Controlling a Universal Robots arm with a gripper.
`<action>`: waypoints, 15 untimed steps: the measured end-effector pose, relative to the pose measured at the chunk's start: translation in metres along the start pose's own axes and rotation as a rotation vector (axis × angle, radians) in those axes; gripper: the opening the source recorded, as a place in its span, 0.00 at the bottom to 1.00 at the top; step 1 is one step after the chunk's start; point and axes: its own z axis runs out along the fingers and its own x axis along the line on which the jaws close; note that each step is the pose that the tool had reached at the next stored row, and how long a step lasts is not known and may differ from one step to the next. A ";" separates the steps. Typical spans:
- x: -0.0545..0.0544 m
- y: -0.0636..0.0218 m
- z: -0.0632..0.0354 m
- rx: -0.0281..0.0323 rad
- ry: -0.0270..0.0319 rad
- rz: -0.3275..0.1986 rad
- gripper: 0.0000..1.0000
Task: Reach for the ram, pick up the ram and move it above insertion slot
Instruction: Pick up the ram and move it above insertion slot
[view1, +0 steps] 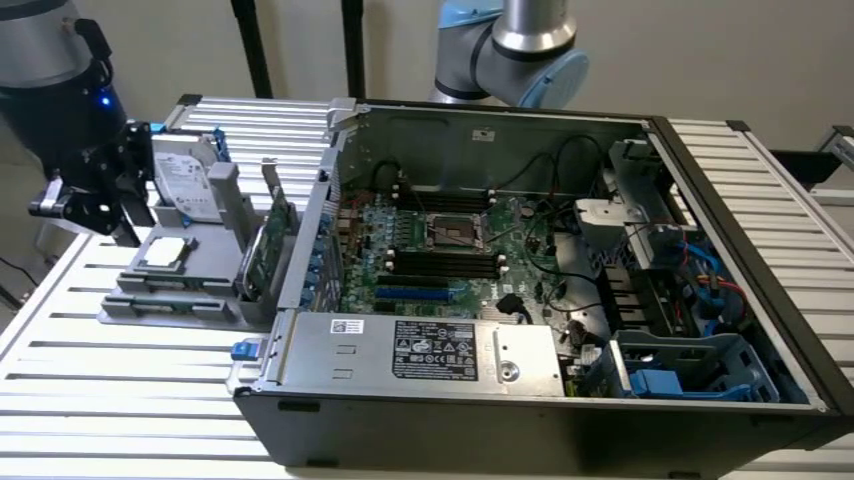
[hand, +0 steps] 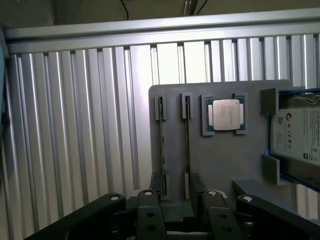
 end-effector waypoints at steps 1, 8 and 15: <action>0.000 0.0001 0.0018 0.0000 -0.0001 0.000 0.36; 0.003 0.0001 0.0146 0.0000 0.0000 0.000 0.36; 0.005 0.0001 0.0273 -0.0001 0.0001 0.000 0.36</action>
